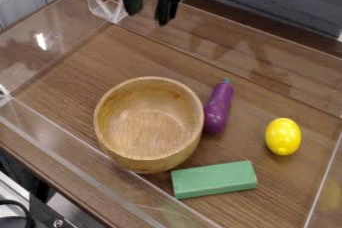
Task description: Put the purple eggplant in the brown bowl
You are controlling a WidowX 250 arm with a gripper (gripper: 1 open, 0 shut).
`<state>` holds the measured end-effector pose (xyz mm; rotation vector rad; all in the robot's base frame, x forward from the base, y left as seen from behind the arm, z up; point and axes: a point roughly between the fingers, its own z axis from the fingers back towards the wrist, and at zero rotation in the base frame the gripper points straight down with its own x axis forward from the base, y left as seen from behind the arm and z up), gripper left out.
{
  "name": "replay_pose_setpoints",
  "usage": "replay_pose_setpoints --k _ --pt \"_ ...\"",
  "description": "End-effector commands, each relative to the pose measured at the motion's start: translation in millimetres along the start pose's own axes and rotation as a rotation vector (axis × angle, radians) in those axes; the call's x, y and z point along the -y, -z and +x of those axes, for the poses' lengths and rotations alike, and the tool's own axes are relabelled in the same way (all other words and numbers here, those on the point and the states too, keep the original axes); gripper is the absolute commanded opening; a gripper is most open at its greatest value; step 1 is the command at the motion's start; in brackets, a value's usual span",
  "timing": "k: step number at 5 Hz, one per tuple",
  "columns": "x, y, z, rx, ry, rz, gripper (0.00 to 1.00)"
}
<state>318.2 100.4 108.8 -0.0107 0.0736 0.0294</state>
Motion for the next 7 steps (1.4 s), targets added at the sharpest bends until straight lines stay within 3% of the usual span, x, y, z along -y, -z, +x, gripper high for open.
replay_pose_setpoints --k 1,4,7 --pt "-12 -11.4 -5.0 0.038 -0.017 0.007 1.00" --pt "-28 8.9 -18.0 -0.018 -0.035 -0.009 1.00" --pt "-62 16.5 -38.2 -0.023 -0.088 -0.014 1.00"
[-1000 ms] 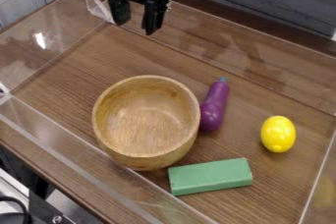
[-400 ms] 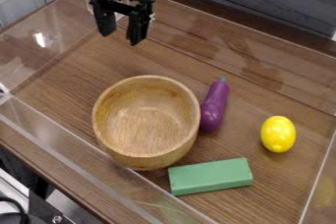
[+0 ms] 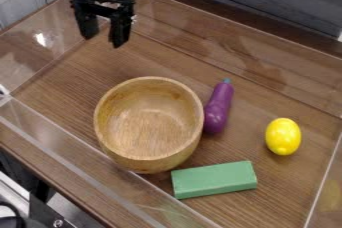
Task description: Put the purple eggplant in the brown bowl
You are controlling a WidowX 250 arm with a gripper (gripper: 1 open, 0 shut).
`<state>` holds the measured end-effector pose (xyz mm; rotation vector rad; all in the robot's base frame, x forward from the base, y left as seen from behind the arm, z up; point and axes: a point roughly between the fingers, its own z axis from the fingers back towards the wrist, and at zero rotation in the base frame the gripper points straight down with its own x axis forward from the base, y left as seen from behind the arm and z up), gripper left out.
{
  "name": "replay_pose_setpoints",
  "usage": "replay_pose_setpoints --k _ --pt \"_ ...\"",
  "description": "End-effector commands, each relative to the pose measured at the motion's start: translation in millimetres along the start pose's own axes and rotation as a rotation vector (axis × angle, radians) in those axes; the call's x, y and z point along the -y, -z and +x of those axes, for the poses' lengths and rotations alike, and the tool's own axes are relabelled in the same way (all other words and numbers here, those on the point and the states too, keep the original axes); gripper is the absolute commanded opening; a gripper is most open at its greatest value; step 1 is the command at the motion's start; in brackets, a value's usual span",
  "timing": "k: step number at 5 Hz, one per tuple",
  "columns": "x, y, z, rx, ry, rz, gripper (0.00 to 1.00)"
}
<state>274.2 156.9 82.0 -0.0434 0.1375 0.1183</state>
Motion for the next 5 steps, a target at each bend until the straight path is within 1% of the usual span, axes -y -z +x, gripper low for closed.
replay_pose_setpoints --k 1,2,3,4,5 --pt "-18 -13.0 -4.1 0.053 -0.021 0.021 1.00" --pt "-34 -10.8 -8.1 0.063 -0.043 0.022 1.00" --pt "-48 -10.4 -7.8 0.072 -0.055 0.026 1.00" --pt "-45 -8.8 -8.0 0.071 -0.052 0.021 1.00" --pt "-33 -10.5 -7.2 0.073 -0.037 0.013 1.00"
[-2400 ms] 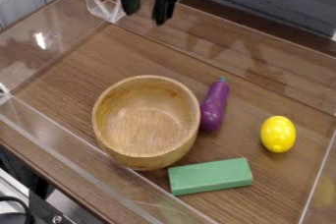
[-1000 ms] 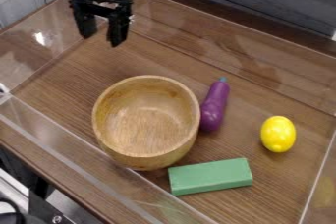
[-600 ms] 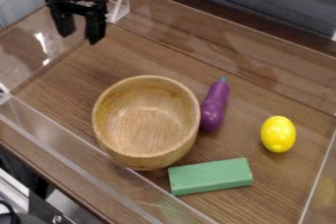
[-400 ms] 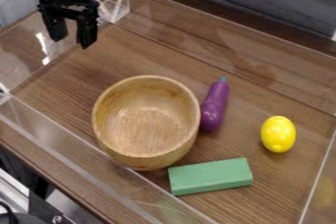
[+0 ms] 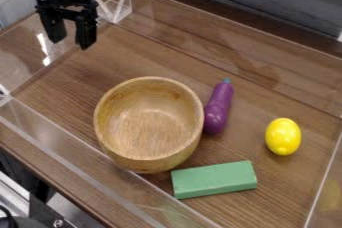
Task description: Put the purple eggplant in the brown bowl
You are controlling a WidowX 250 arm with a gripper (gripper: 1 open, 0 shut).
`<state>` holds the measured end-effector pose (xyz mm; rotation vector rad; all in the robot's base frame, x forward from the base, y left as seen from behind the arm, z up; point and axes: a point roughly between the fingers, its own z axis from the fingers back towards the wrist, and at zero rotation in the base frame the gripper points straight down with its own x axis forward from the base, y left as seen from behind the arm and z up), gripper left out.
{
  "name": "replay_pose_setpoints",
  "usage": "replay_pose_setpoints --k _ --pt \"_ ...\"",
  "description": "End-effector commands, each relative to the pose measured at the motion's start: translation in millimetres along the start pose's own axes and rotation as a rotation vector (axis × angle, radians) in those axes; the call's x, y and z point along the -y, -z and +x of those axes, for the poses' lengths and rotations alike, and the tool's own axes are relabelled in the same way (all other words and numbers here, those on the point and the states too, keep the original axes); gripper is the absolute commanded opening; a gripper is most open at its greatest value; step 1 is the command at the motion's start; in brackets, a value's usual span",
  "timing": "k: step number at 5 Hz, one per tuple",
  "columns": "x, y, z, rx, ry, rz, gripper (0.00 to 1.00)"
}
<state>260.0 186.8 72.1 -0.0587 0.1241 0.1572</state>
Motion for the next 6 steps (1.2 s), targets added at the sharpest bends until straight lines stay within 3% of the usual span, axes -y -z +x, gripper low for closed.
replay_pose_setpoints --k 1,2,4,6 --pt "7 -22.7 2.9 0.063 0.010 0.024 1.00" --pt "25 -20.0 2.4 0.049 0.007 0.012 1.00" --pt "65 -22.3 4.6 0.061 0.045 -0.013 1.00" --pt "111 -29.0 11.1 0.104 0.116 -0.027 1.00"
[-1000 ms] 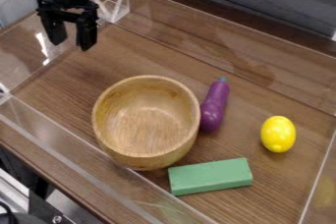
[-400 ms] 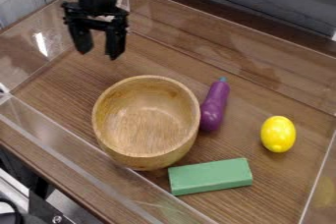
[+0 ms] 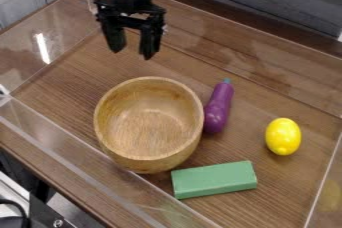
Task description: Put the purple eggplant in the brown bowl
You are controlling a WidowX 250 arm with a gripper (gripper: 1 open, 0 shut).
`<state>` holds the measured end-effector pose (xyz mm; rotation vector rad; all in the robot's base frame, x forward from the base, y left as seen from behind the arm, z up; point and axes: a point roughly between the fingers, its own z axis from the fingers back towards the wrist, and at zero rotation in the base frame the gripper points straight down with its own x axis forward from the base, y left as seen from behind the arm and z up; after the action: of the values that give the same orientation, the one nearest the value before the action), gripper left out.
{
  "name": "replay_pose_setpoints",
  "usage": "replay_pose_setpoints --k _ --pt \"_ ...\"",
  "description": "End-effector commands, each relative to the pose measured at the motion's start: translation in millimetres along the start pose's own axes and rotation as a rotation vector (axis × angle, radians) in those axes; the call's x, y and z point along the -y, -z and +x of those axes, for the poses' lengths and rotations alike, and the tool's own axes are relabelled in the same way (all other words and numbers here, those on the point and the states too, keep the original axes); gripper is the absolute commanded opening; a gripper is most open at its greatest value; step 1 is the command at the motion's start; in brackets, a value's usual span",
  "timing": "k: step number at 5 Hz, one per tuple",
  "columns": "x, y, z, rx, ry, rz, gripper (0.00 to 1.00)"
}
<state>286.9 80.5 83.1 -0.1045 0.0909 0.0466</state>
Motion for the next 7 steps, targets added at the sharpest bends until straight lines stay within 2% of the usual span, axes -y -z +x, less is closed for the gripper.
replay_pose_setpoints --k 1,3,5,7 --pt "20 -18.4 3.8 0.074 0.036 0.010 1.00" --pt "56 -13.4 11.9 0.107 0.093 -0.007 1.00" --pt "84 -8.2 18.5 0.134 0.115 -0.023 1.00" --pt "98 2.8 21.9 0.136 0.123 -0.026 1.00"
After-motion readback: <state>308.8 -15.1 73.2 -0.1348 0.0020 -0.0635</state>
